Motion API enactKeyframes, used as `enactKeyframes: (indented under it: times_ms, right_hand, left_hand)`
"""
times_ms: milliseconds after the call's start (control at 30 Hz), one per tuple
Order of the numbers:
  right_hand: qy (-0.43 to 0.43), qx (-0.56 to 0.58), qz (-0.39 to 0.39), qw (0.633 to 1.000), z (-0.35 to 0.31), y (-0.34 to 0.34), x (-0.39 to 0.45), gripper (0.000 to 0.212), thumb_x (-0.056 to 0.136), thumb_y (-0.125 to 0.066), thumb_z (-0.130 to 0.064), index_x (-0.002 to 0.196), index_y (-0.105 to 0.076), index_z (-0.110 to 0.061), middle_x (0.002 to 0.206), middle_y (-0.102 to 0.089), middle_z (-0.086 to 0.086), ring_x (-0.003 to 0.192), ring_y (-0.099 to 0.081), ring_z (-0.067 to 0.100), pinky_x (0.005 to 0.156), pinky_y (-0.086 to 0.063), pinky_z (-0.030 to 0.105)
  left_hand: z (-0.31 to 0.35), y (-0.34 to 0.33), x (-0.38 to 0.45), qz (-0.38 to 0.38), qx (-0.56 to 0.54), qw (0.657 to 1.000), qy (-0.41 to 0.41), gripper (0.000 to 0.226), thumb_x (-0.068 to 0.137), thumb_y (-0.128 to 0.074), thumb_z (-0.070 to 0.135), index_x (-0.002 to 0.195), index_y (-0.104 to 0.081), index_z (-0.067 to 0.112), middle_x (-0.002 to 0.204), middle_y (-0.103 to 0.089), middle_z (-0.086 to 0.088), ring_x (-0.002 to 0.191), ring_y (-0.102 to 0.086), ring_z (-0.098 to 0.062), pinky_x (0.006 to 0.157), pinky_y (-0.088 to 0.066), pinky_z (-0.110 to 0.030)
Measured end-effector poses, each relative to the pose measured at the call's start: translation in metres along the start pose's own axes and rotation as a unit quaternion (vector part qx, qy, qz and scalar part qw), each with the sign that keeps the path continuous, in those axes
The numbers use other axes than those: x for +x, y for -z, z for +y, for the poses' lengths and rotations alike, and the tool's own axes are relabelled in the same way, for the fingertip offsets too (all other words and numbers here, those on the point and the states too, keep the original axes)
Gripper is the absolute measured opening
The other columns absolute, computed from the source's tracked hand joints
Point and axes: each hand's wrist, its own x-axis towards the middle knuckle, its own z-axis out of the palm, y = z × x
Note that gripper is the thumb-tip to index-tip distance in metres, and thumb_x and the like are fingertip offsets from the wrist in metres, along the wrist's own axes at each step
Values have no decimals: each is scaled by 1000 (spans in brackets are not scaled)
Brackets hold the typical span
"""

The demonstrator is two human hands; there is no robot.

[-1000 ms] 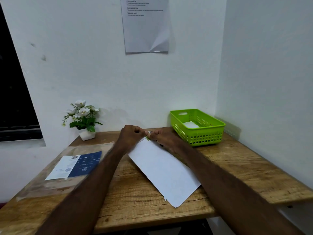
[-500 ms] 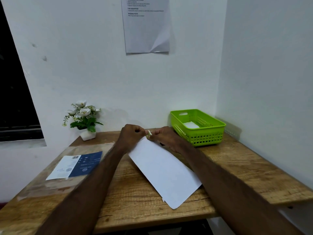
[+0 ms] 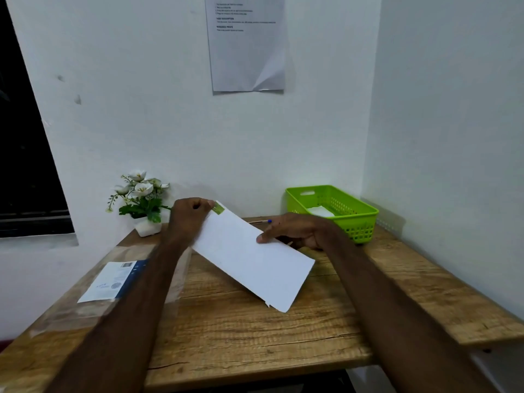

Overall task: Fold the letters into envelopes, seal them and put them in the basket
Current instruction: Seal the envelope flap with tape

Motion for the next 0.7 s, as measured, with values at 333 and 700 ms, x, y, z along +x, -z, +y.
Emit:
enactKeyframes:
  times_ms: [333,700]
  right_hand:
    - [-25,30,-70,997,-5,12,-21,28,85,-79,-14,113,-73,-12,103,-77,7,90,-74,18,60,-61,31]
    - [9,313,52,948,-13,18,-15,37,88,-75,-8,123,-66,-2,121,-72,18,112,-69,31,83,-61,46]
  left_hand:
    - [-12,22,15,101,-50,993,27,17,96,-67,19,96,-78,6,85,-70,-9,77,-61,-20,73,-48,-31]
    - [-13,18,18,128,-164,971,122,30,92,-74,21,108,-73,-5,88,-67,-10,79,-60,-22,74,-50,-34]
